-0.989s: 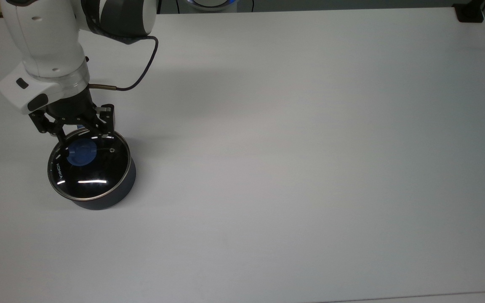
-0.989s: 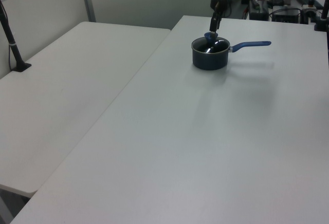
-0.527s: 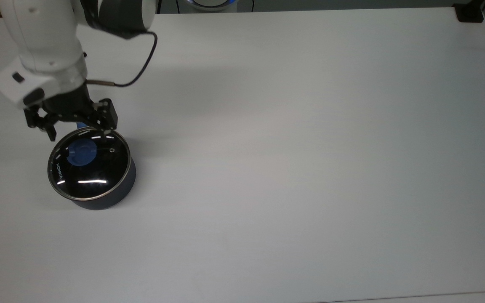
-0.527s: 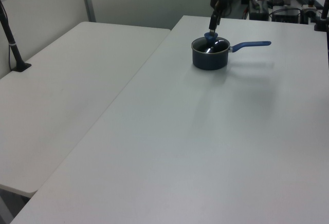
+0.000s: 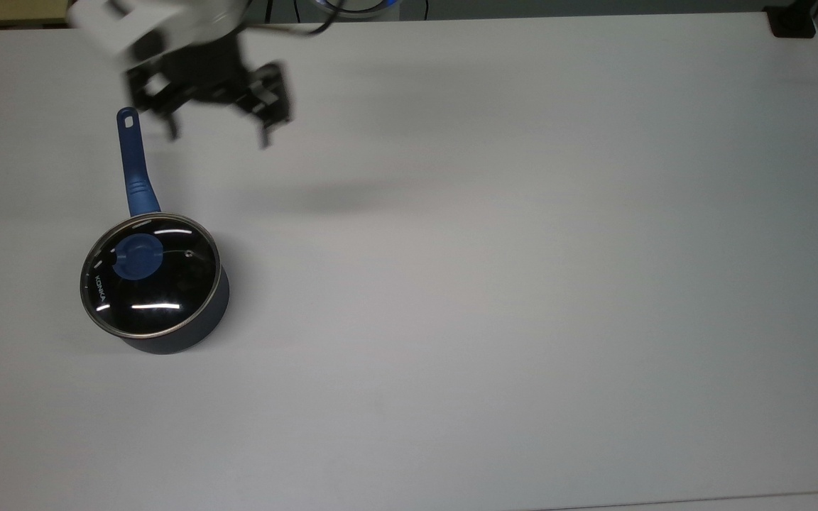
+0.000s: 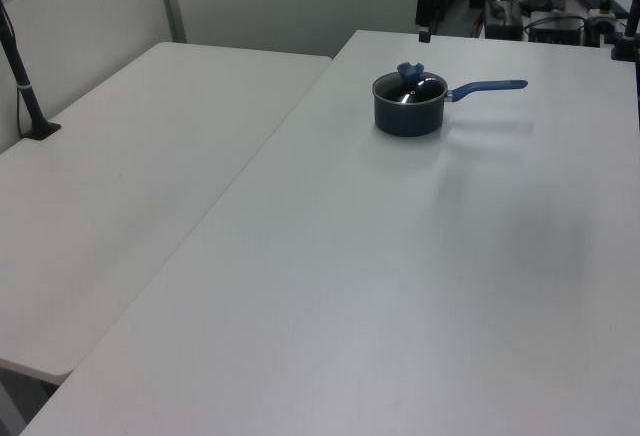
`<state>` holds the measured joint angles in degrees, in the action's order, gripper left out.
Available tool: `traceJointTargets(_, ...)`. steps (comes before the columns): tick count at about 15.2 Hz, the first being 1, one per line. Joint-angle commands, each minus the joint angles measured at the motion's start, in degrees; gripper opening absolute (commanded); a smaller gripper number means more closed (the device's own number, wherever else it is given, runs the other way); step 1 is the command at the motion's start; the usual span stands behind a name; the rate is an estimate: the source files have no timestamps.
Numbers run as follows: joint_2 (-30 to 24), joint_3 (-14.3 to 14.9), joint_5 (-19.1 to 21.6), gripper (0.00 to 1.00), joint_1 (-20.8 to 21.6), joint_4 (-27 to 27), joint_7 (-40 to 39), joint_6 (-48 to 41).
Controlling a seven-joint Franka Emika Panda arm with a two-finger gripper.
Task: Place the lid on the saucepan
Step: 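Open the gripper and raise it away from the lid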
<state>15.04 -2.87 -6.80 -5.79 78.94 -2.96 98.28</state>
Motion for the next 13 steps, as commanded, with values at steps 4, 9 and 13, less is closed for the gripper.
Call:
traceJointTargets(4, -10.1, 0.85, -0.85, 1.0, 7.19, 11.92, 7.62, -3.8)
traceJointTargets(9, -13.72, 1.64, -0.06, 1.0, 10.19, 15.28, 8.66, -3.79)
traceJointTargets(13, -14.07, 1.55, 0.03, 1.0, 9.75, 14.4, 9.46, -6.43)
